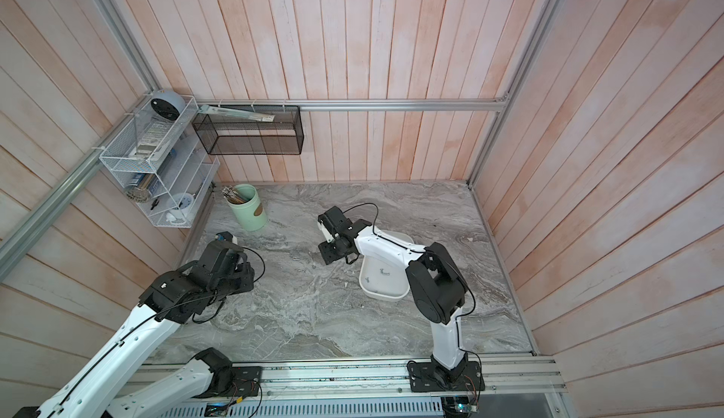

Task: Put the screws on the desktop into the storage box
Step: Pick up the screw from the center of the board.

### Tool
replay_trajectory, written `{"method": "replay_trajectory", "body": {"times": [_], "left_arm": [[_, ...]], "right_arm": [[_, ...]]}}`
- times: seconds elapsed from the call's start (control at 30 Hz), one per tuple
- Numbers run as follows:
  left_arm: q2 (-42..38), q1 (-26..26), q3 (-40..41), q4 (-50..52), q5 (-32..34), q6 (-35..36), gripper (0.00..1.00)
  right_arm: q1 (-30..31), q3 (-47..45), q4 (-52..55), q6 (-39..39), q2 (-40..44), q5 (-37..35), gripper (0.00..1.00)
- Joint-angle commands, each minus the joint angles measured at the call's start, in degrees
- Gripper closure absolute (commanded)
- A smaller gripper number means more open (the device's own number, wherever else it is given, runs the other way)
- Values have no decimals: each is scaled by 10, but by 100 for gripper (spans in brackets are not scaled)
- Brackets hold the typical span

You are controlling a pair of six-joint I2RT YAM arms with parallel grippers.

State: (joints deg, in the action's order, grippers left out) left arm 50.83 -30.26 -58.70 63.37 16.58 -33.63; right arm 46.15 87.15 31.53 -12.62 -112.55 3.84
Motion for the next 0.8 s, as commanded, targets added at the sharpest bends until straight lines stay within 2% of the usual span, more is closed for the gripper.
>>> {"method": "replay_trajectory", "body": {"times": [0.0,0.27,0.5,0.77], "left_arm": [[-13,2,8,-12,0,16,53],[-18,3,16,-19,3,13,53],[-19,4,17,-20,4,12,53],[-18,6,17,-21,5,10,53]], "right_arm": [[18,35,44,10,-26,-11,43],[38,93,58,11,-95,-10,43],[43,142,79,10,-144,-14,50],[60,169,96,19,-174,-30,52]]}}
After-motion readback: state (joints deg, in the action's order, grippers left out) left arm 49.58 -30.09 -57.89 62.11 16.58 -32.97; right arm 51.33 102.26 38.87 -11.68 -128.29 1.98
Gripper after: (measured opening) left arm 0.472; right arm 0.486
